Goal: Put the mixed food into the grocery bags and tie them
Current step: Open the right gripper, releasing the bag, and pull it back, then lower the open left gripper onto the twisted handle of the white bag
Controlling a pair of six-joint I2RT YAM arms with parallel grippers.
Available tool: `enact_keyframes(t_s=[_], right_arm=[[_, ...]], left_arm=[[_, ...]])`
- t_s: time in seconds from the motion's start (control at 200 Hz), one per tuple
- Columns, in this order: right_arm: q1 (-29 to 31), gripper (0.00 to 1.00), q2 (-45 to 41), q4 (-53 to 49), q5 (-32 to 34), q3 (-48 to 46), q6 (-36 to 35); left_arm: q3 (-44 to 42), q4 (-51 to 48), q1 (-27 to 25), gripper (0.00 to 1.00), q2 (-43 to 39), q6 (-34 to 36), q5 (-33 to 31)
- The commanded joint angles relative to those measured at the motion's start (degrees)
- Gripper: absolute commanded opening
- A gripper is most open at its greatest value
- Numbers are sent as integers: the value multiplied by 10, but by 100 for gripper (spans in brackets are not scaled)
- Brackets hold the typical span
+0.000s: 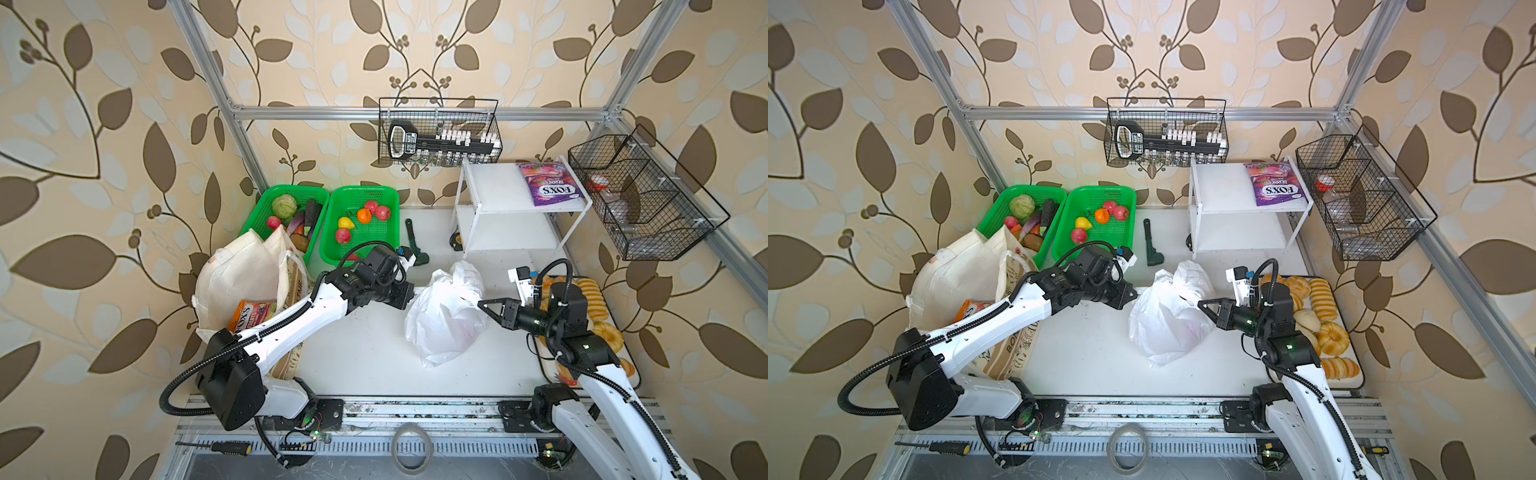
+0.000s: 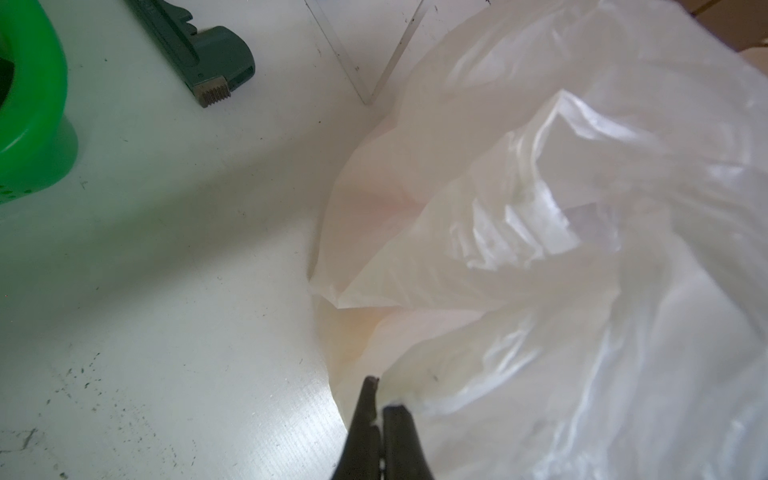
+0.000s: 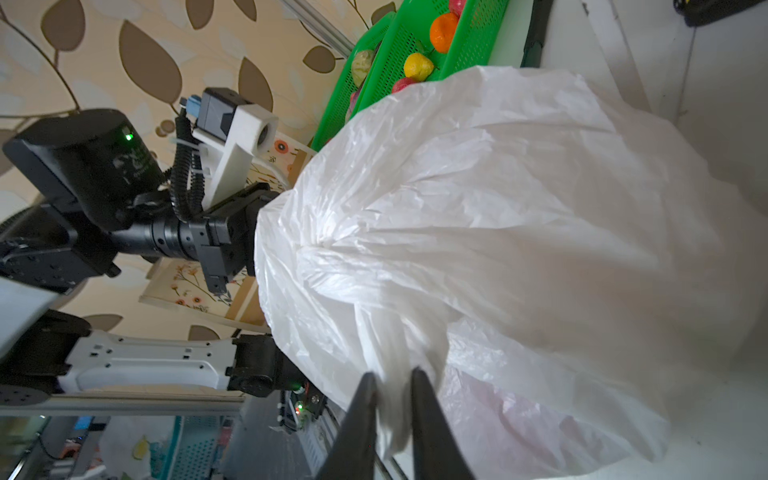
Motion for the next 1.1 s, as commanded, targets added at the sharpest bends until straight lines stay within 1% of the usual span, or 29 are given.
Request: enact_keyframes(t_s=[0.0,0.14,0.23,0.27,0.35,0.455,0.535,0.6,0.705,0.835,0.975,1.095], right_arm=[[2,0,-10,-14,3,12,-18],[0,0,-31,-53,34,57,-34],[-4,0,-42,-74,58,84,-40],[-8,0,-46,-90,80,93,-43],[-16,0,-48,-130,150,106,-50],[-30,0,-43,-168,234,98,-57],[-46,0,-33,-169,253,76,-47],[-52,0,-22,-160,255,54,-37],[-52,0,-7,-139,259,22,-23],[-52,0,-1,-133,287,9,-19],[-54,0,-4,-142,330,12,-25],[-59,0,-3,-145,338,27,-42]], left_arm=[[12,9,1,0,-4,5,5],[12,-5,0,0,-17,5,-41],[11,-23,1,0,-28,3,-99],[11,-34,1,0,-32,3,-123],[7,-50,1,0,-42,3,-163],[-5,-59,5,0,-55,2,-192],[-18,-67,6,0,-62,0,-207],[-30,-75,7,0,-66,-3,-221],[-49,-84,9,0,-69,-9,-236],[-67,-82,10,0,-79,-22,-239],[-78,-66,11,0,-97,-23,-222],[-96,-42,11,0,-127,-15,-206]])
